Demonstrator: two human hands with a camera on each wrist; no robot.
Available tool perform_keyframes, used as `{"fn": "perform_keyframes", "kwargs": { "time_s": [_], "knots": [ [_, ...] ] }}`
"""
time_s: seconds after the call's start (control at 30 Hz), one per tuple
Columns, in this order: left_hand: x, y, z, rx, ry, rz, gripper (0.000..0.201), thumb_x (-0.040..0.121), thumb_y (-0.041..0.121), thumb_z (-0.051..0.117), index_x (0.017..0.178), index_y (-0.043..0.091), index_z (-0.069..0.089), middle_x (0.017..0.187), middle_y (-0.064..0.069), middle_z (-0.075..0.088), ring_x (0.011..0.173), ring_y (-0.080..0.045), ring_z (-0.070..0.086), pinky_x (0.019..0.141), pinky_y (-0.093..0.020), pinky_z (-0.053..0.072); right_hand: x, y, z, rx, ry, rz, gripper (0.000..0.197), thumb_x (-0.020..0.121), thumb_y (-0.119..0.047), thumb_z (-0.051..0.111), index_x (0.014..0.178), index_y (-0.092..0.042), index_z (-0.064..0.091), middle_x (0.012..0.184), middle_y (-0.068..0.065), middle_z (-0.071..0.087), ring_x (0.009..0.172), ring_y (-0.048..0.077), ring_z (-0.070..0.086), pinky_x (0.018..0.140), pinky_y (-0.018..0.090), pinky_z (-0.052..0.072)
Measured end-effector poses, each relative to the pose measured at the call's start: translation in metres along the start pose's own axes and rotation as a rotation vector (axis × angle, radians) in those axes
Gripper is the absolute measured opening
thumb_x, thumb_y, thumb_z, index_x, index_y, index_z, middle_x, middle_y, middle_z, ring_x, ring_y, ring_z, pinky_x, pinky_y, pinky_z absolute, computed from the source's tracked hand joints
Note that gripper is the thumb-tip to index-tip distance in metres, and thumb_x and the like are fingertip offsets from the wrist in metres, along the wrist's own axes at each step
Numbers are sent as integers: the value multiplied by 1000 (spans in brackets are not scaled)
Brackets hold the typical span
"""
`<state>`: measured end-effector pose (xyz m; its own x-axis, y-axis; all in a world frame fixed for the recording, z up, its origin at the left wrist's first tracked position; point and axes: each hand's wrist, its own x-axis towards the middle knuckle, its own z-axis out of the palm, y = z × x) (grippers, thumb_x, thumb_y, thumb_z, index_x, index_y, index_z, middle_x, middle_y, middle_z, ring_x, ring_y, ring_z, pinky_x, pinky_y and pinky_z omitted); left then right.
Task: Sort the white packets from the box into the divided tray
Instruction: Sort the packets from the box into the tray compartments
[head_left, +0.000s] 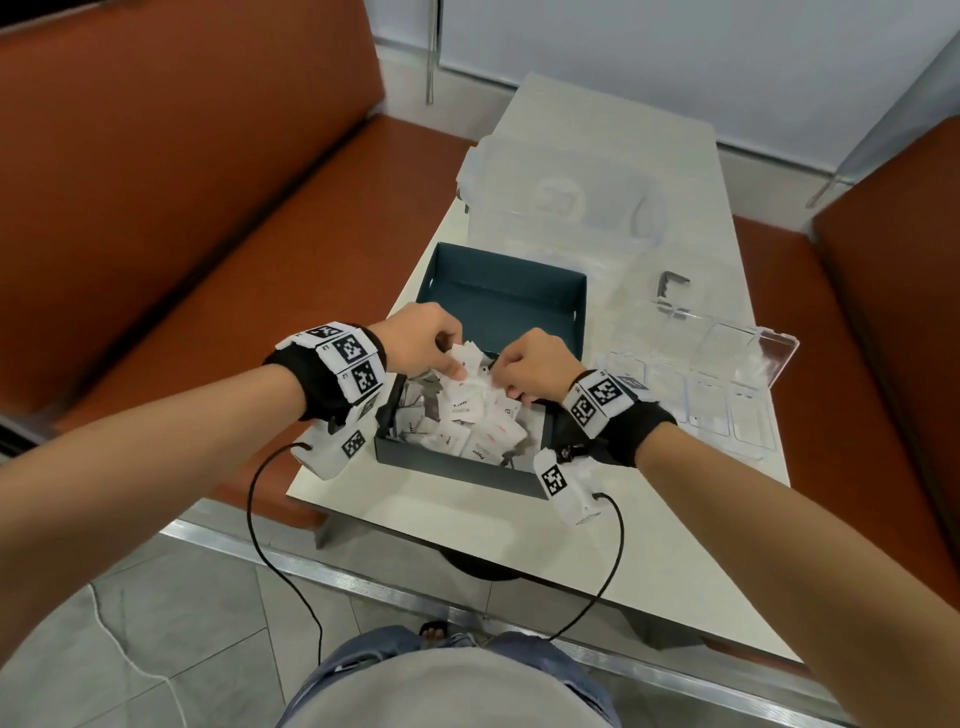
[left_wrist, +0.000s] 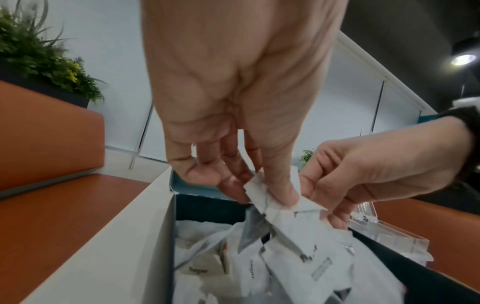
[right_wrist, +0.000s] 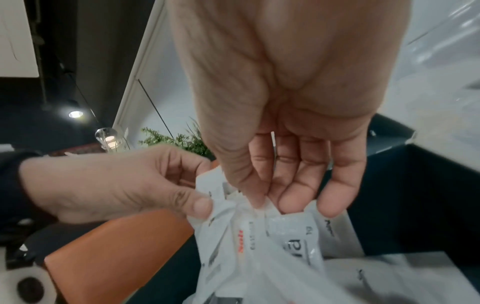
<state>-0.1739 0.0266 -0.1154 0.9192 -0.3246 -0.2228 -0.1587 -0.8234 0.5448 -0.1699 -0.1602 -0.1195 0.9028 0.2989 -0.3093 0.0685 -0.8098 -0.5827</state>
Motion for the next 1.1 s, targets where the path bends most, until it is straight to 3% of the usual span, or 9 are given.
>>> {"fn": "perform_keyframes", "kwargs": {
  "time_s": [0.1, 0.27, 0.4, 0.47, 0.53, 0.6, 0.73, 0.9, 1.1],
  "knots": [
    [-1, -1, 1, -11, -58, -5, 20, 81, 29, 77, 80, 14, 64, 75, 1, 61, 71, -17, 54, 59, -24, 40, -6, 13, -11, 20, 40, 4, 14, 84, -11, 61, 76, -7, 71, 79, 13, 71, 67, 19, 63, 66, 30, 57],
    [-3, -4, 5, 52, -153, -38, 22, 85, 31, 73, 100, 16, 68, 106, -1, 66, 100, -19, 60, 87, -33, 49, -15, 25, -27, 269, 72, 113, 14, 89, -10, 57, 80, -10, 68, 87, 9, 70, 72, 15, 68, 67, 29, 58],
    [-2, 2, -1, 31, 69, 14, 28, 94, 38, 59, 113, 18, 63, 112, 2, 64, 97, -10, 58, 80, -23, 45, -26, 24, -43, 537, 110, 166, 10, 91, -7, 58, 94, -5, 66, 90, 12, 71, 67, 13, 67, 60, 22, 56],
    [-2, 13, -6, -110, 215, 39, 35, 98, 44, 47, 112, 17, 62, 108, 2, 66, 92, -10, 61, 74, -21, 47, -32, 18, -53, 674, 126, 164, 13, 91, -9, 58, 100, -2, 66, 88, 11, 72, 67, 15, 68, 60, 23, 56],
    [-2, 30, -11, -390, 252, 24, 44, 98, 52, 39, 117, 17, 60, 112, 1, 66, 99, -11, 64, 81, -26, 55, -38, 9, -62, 790, 126, 138, 14, 91, -8, 59, 101, 0, 65, 83, 11, 72, 67, 17, 66, 61, 24, 56],
    [-1, 49, -14, -735, 171, -30, 52, 95, 59, 38, 122, 19, 60, 119, -1, 67, 105, -14, 65, 87, -35, 57, -43, -1, -71, 860, 115, 97, 11, 90, -6, 59, 97, 0, 65, 74, 8, 69, 62, 17, 63, 60, 24, 55],
    [-1, 78, -13, -1208, -182, -59, 66, 85, 66, 49, 126, 15, 59, 118, -15, 68, 108, -29, 67, 85, -47, 57, -49, -16, -78, 818, 142, 23, 11, 90, -3, 57, 95, 3, 65, 72, 11, 68, 56, 16, 62, 53, 24, 54],
    [-2, 93, -8, -1532, -383, -60, 44, 99, 30, 44, 132, 2, 50, 124, -29, 61, 112, -43, 62, 80, -43, 58, -54, -6, -82, 721, 279, 13, 15, 90, -2, 55, 96, 7, 66, 82, 22, 66, 64, 25, 60, 55, 31, 51],
    [6, 119, 11, -1579, -391, -74, 35, 98, 0, 40, 132, -5, 45, 123, -32, 60, 109, -44, 63, 83, -40, 59, -66, 26, -90, 582, 363, 3, 13, 90, -6, 59, 87, -6, 71, 68, 7, 65, 52, 13, 55, 52, 25, 49]
  ]
}}
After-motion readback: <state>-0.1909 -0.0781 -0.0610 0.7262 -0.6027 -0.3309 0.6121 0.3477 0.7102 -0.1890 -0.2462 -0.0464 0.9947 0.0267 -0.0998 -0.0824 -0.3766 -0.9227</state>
